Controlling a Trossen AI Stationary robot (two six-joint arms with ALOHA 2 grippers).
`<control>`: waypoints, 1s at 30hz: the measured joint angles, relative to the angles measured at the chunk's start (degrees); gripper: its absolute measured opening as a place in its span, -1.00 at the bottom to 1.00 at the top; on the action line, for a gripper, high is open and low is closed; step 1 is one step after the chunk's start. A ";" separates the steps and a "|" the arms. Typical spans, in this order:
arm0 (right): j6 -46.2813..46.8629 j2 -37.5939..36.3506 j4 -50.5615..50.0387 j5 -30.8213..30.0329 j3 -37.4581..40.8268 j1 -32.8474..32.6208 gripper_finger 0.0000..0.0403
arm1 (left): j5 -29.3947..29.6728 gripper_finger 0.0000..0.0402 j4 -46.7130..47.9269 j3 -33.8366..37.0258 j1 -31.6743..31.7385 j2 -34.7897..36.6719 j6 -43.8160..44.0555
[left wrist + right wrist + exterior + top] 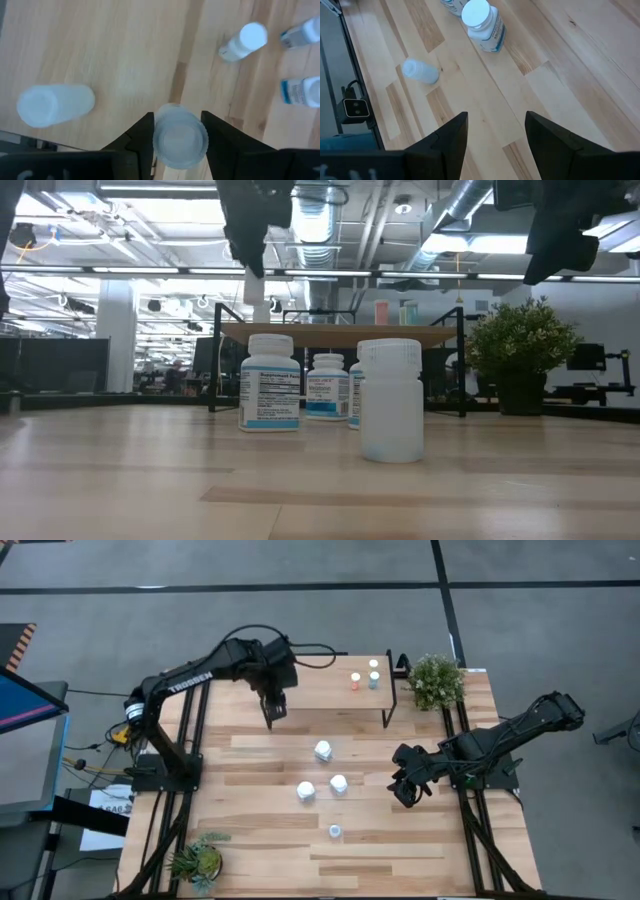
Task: Pick and place medicine bottles onto shelf by color
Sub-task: Put the left transparent medicine bottle on the shelf aligned with the other transparent medicine bottle
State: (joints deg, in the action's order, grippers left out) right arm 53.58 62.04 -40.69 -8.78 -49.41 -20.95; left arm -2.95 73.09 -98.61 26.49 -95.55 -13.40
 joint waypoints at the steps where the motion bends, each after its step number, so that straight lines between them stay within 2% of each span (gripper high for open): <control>1: 0.00 0.00 0.00 0.00 0.00 0.00 0.08 | -0.50 -0.42 -0.33 0.53 0.72 -0.02 -0.23; 8: 0.26 0.00 0.02 0.00 0.00 0.00 0.08 | -1.34 -0.42 -3.11 0.64 3.54 -0.19 -3.92; 21: 0.52 0.00 0.44 -0.02 0.00 0.00 0.08 | -1.23 -0.41 -2.16 0.64 7.68 -0.19 -7.10; 24: 0.52 0.00 0.44 -0.02 0.00 0.00 0.08 | -1.11 -0.41 -2.01 0.64 7.95 -0.19 -7.03; 28: 0.50 0.00 0.44 -0.02 0.00 0.00 0.08 | -1.16 -0.40 -0.98 0.64 7.82 -0.83 -11.20; 30: 0.67 0.00 0.46 -0.02 0.00 0.00 0.08 | -1.06 -0.40 -1.05 0.66 7.84 -1.37 -10.01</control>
State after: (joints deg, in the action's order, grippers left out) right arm 54.25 62.04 -40.23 -8.80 -49.41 -20.95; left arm -4.01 72.04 -97.95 34.32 -96.92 -23.41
